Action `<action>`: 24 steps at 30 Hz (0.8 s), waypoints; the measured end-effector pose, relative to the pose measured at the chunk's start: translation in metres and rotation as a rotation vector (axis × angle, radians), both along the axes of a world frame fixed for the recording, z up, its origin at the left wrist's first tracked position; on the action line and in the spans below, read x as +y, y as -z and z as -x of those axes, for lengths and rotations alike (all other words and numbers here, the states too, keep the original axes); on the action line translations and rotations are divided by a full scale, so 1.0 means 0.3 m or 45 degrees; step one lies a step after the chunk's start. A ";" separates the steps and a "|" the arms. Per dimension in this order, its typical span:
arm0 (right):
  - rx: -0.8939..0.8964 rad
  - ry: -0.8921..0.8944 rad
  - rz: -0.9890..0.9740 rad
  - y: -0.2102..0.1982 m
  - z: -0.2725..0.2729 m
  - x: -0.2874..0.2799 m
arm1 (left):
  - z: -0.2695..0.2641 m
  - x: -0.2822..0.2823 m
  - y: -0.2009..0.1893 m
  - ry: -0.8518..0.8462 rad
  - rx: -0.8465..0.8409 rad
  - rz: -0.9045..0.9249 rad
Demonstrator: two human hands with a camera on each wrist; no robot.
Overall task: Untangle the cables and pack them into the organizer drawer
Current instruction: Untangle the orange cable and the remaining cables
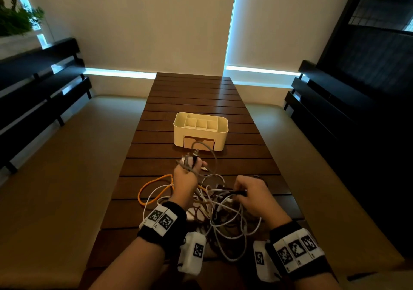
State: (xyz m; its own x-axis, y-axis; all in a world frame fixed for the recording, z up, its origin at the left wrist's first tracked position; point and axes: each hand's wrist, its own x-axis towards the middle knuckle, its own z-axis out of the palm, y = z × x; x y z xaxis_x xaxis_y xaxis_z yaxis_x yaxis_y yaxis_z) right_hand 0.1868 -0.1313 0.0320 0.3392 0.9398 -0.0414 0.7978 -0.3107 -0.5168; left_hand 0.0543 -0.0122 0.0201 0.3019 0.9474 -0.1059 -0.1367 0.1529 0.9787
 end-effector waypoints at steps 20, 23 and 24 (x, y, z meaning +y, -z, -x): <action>-0.209 0.858 0.155 0.121 -0.226 -0.123 | 0.126 0.136 0.001 -0.546 -0.023 0.008; -0.140 1.030 0.110 0.158 -0.265 -0.158 | 0.152 0.163 0.004 -0.610 -0.004 -0.079; -0.130 1.036 0.140 0.171 -0.273 -0.161 | 0.161 0.169 0.001 -0.643 0.010 -0.097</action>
State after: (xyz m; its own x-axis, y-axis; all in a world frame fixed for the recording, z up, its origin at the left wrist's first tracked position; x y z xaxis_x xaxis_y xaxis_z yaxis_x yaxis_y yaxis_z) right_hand 0.2686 -0.1795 -0.0194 0.9190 0.3910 -0.0506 0.3429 -0.8560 -0.3869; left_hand 0.0059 0.0386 0.0198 -0.1958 0.9801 -0.0315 -0.1679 -0.0019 0.9858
